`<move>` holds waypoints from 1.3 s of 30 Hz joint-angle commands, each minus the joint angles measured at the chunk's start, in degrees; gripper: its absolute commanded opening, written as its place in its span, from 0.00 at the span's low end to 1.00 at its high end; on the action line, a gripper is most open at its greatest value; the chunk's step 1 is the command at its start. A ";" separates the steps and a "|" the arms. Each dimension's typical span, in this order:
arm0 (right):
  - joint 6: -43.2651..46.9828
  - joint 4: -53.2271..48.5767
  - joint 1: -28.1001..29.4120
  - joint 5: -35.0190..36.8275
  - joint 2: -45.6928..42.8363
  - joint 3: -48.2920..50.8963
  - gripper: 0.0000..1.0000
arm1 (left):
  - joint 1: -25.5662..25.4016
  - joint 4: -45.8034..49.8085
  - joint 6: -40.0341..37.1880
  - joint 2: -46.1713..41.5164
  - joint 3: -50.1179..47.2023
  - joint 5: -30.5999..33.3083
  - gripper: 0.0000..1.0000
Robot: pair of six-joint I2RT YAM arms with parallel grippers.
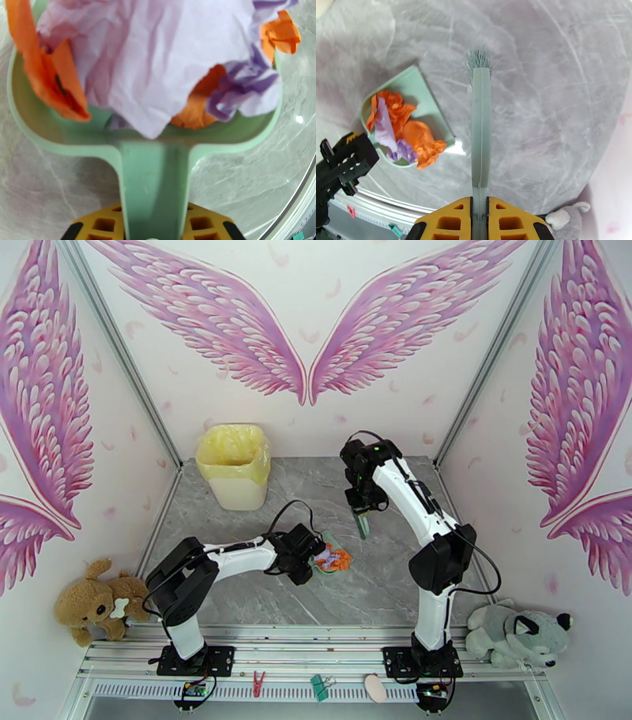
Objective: Sweep away the paper scraps from the table
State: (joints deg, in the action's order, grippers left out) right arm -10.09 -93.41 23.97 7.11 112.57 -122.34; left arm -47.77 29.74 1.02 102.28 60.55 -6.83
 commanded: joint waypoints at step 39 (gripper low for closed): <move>-0.80 9.14 -9.13 -6.99 -11.85 19.76 0.00 | 23.67 52.64 3.47 -0.90 61.16 16.89 0.00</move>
State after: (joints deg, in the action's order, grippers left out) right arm -10.52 -86.43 15.35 1.69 102.19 -103.50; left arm -26.35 76.93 3.51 99.26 116.68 7.40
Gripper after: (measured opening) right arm 0.129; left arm 0.281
